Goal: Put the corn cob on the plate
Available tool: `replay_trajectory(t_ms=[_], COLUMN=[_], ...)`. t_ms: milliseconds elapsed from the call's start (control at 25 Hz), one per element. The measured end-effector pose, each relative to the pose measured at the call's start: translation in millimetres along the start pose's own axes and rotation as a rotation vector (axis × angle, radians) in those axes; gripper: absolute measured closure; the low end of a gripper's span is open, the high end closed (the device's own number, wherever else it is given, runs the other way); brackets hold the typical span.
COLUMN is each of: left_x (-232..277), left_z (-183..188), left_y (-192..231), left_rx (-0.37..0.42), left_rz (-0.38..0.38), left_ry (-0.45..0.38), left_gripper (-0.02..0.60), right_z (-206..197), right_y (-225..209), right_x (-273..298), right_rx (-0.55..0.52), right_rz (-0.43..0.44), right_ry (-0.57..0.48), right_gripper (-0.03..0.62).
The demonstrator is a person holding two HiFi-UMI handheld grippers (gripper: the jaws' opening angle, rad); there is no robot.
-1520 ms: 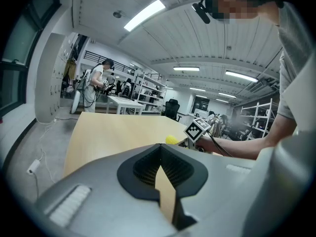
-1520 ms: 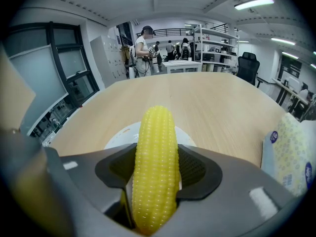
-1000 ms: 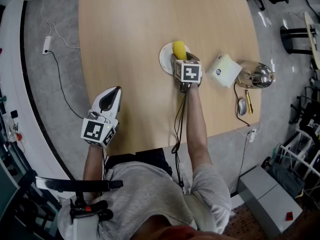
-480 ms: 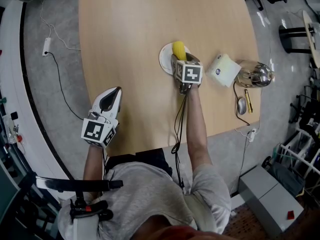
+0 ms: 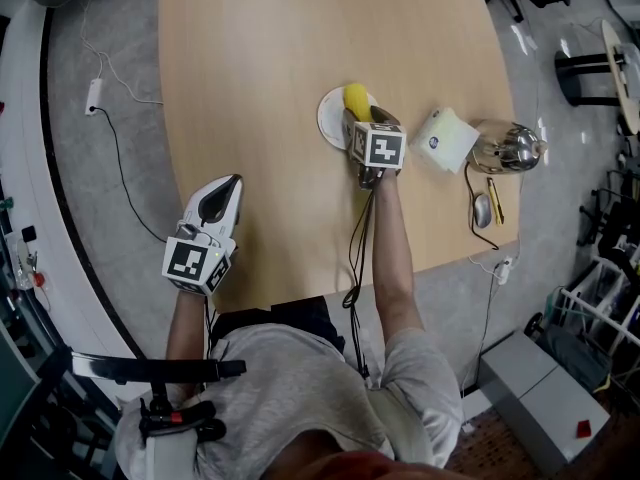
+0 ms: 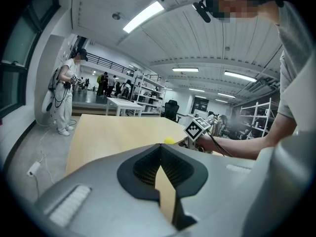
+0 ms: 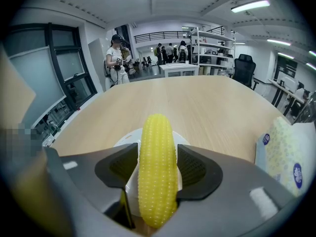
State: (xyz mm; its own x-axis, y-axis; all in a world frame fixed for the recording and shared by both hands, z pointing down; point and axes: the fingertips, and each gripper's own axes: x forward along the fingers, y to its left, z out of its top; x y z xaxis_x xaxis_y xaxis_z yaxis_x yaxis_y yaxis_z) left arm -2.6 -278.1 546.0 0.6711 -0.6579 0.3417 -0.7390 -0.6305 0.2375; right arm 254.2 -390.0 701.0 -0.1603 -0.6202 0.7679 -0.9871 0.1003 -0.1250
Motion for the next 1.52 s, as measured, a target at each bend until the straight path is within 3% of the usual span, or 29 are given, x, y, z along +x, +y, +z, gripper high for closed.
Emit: replay_trajectory(t_ms=[720,1520], left_x=[-10.1,-48.1], left_z=[8.0,25.0], left_y=[-12.0,-38.2], left_rx=[0.023,0.064], left_rz=[-0.007,-0.043], left_ry=[-0.013,-0.059], left_gripper=[0.561,0.561], right_z=[5.0,25.4], right_y=[-0.2,19.2], right_x=[-22.2,-113.1], right_rx=[0.004,0.021], right_rz=[-0.005,-0.026], right_ry=[-0.042,-0.213], right_gripper=[0.338,0.352])
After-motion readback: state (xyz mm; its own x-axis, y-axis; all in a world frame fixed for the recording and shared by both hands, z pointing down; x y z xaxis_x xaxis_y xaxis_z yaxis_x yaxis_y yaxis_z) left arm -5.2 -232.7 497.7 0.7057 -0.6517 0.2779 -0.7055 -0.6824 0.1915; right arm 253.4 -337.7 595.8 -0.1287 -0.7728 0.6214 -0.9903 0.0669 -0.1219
